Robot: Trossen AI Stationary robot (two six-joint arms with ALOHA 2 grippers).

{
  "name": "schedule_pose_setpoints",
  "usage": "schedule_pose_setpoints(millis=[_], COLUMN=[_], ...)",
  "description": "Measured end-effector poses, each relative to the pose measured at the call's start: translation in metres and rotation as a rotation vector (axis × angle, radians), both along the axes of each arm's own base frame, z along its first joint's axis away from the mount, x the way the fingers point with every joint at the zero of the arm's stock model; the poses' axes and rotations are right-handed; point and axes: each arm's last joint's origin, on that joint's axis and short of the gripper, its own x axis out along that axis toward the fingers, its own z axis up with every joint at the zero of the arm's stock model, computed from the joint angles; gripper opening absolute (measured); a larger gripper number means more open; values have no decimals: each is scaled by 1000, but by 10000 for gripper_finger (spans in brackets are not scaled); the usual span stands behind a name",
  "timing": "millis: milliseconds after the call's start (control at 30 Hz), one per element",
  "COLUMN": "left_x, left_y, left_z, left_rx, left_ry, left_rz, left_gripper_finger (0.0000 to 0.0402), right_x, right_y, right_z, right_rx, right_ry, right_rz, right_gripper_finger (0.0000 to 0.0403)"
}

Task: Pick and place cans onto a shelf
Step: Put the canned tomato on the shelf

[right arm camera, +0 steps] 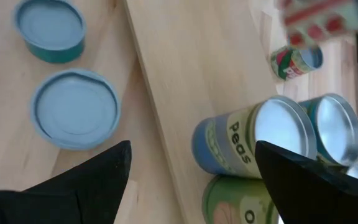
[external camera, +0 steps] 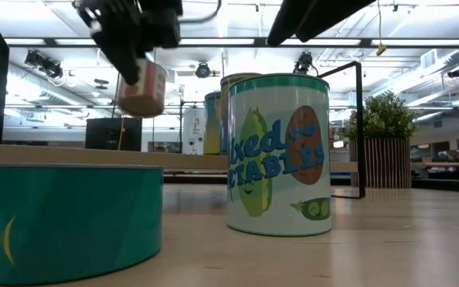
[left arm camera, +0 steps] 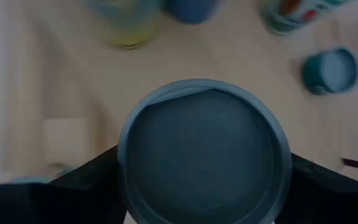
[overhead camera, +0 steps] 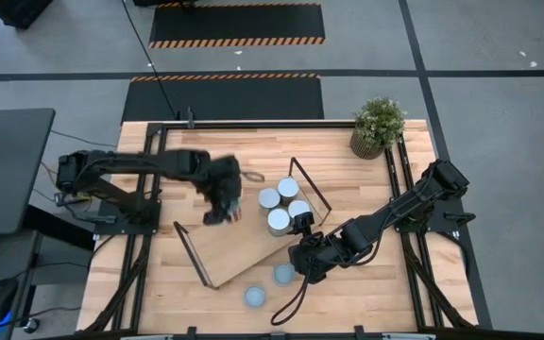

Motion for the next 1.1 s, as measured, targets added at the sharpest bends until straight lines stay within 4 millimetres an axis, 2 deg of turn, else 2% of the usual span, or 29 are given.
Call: schedule_pose_setpoints(millis=[233,467,733,933,1100], left_x=[11,33,53,58,60], left_y=[-67,-109,-114,-114,-115], left_z=[1,-20,-53,-60,-61], left_rx=[189,255,264,296,306], left_ry=[-112,-193,-129,-128,-139], left_rz=[-115,-114,-28,-14,-37], left_gripper_finger=[293,293,293,296,329], right_x=[-2,-3,-3,-2,-1], right_y=[-1,-2,-2,-1,-1], right_z=[-1,-2,-2,-1,-1], right_rx=[-4,10,17,22,26], right_ry=[13,23,16,7,5], right_rz=[-17,-50,-54,-50,-46], right_gripper_finger=[349,349,349,349,349])
